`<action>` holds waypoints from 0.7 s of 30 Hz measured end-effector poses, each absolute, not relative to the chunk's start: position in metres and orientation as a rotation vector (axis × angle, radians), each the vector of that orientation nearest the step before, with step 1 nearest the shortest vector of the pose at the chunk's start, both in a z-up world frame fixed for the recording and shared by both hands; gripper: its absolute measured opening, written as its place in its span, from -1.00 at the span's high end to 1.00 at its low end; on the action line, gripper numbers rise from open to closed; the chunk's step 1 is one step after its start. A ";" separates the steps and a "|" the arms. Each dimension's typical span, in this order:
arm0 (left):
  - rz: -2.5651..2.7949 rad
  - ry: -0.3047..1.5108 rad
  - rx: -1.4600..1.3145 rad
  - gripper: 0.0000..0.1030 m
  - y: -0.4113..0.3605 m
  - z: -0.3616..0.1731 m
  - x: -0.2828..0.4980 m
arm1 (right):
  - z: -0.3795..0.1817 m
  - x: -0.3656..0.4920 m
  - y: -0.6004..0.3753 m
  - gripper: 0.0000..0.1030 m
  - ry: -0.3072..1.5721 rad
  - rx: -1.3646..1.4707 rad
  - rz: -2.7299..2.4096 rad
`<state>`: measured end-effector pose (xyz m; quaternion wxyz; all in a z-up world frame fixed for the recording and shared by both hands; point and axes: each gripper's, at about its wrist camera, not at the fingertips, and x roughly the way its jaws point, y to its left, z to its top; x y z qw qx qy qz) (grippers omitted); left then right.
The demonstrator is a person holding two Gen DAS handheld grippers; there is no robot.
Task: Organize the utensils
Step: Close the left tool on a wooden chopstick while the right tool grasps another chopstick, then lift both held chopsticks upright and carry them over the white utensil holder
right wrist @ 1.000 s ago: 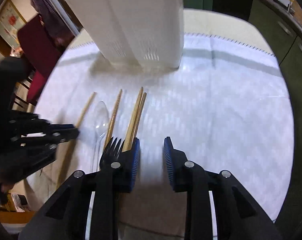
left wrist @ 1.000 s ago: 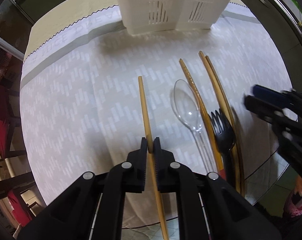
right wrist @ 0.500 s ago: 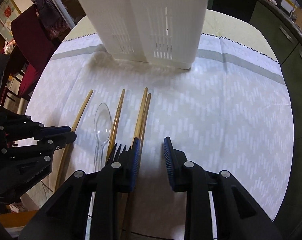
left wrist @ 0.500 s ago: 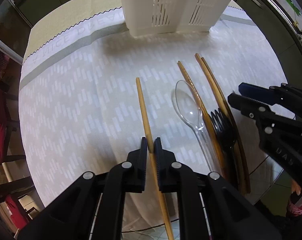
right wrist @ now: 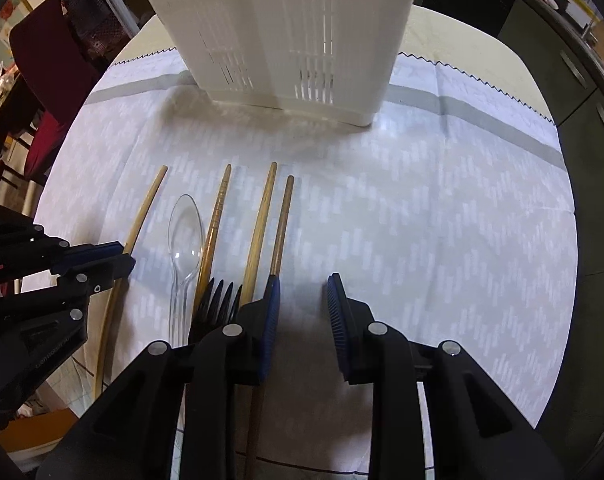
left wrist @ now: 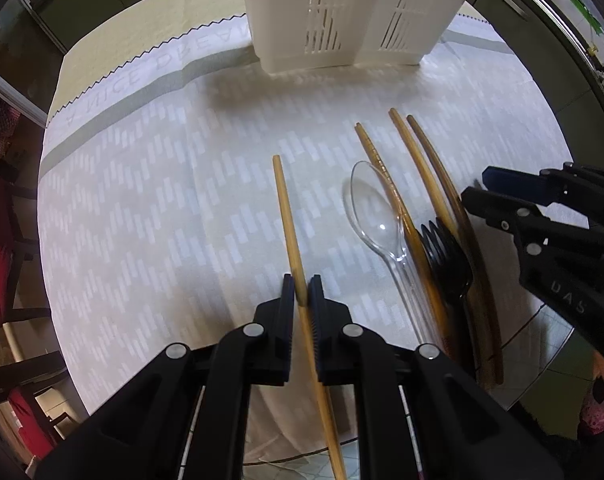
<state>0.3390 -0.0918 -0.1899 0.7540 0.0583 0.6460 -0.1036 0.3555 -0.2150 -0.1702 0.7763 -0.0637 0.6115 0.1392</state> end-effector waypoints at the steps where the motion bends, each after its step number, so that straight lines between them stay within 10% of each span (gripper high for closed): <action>1: -0.222 1.410 0.127 0.82 -0.092 -0.190 0.339 | -0.171 0.355 -0.212 0.50 1.323 -0.138 0.307; 21: -0.222 1.368 0.056 0.86 -0.082 -0.193 0.340 | -0.178 0.365 -0.199 0.88 1.341 -0.096 0.361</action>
